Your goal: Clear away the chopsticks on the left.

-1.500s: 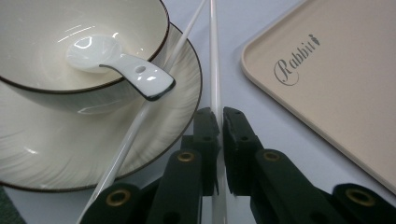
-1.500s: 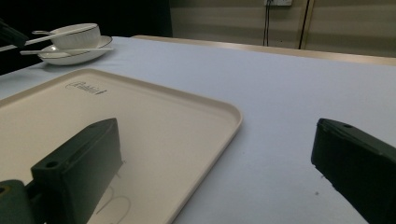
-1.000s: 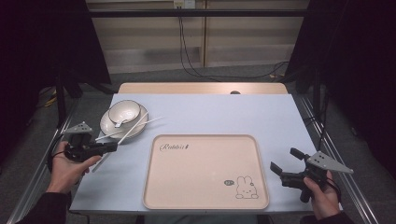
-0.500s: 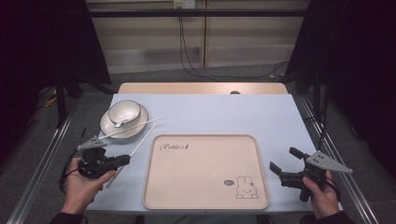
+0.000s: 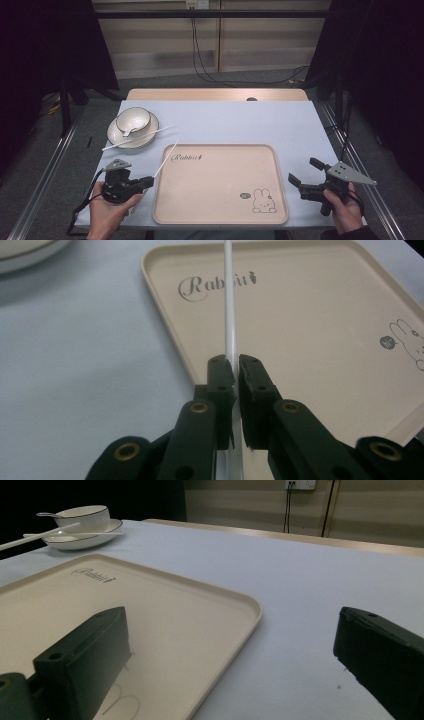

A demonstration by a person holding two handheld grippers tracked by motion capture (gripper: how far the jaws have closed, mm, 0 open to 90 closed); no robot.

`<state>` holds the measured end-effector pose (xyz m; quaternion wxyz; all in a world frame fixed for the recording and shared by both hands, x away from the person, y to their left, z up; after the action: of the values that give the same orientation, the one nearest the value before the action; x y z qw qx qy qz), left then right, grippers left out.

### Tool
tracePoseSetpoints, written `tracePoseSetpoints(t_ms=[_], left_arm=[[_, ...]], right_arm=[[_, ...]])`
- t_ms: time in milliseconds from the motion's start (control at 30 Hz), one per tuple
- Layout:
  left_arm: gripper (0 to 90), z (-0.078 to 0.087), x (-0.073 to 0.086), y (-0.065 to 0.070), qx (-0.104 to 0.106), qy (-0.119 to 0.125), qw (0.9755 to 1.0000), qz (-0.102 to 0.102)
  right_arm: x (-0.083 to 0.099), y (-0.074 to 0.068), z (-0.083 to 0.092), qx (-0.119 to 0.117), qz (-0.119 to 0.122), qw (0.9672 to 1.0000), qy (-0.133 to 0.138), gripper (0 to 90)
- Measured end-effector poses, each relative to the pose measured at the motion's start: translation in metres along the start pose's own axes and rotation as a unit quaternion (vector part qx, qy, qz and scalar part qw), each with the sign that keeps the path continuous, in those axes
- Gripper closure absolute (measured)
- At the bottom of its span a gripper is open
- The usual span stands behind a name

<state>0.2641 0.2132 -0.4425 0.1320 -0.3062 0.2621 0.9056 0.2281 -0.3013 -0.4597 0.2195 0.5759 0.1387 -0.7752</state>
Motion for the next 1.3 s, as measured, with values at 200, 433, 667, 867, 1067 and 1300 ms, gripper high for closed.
tracePoseSetpoints(t_ms=[200,433,667,867,1067,1300], left_arm=[[84.7,-0.012,0.000,0.004,-0.022,0.002,0.9986,0.047],[84.7,-0.031,0.000,0.007,-0.041,-0.012,0.9959,0.079],[84.7,-0.048,0.004,0.007,-0.060,-0.029,0.9918,0.109],[84.7,-0.051,0.010,0.009,-0.066,-0.043,0.9910,0.108],[84.5,-0.054,0.014,0.011,-0.066,-0.042,0.9908,0.110],[81.8,-0.058,0.014,0.011,-0.063,-0.040,0.9916,0.106]], right_arm=[[0.000,0.000,-0.001,-0.002,0.000,1.0000,0.001,1.2],[0.000,-0.001,-0.001,-0.001,0.002,1.0000,-0.001,1.2],[0.000,-0.001,-0.001,-0.005,0.007,1.0000,-0.003,1.2],[0.000,-0.002,0.000,-0.006,0.007,1.0000,-0.003,1.2],[0.001,-0.002,-0.001,-0.006,0.006,0.9999,-0.006,1.3],[0.000,-0.005,-0.002,-0.012,0.012,0.9998,-0.007,1.2]])
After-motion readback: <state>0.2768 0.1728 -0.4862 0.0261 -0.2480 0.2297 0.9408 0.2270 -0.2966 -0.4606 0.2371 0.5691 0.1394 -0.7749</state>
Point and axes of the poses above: each handheld gripper's, and its own axes: z roughly backward along the jaws, x roughly out of its underside, y roughly to its right, the point moved 3 cm from there along -z, roughly forward along the jaws, and after that the axes turned 8 degrees about z, right-handed, at the moved point
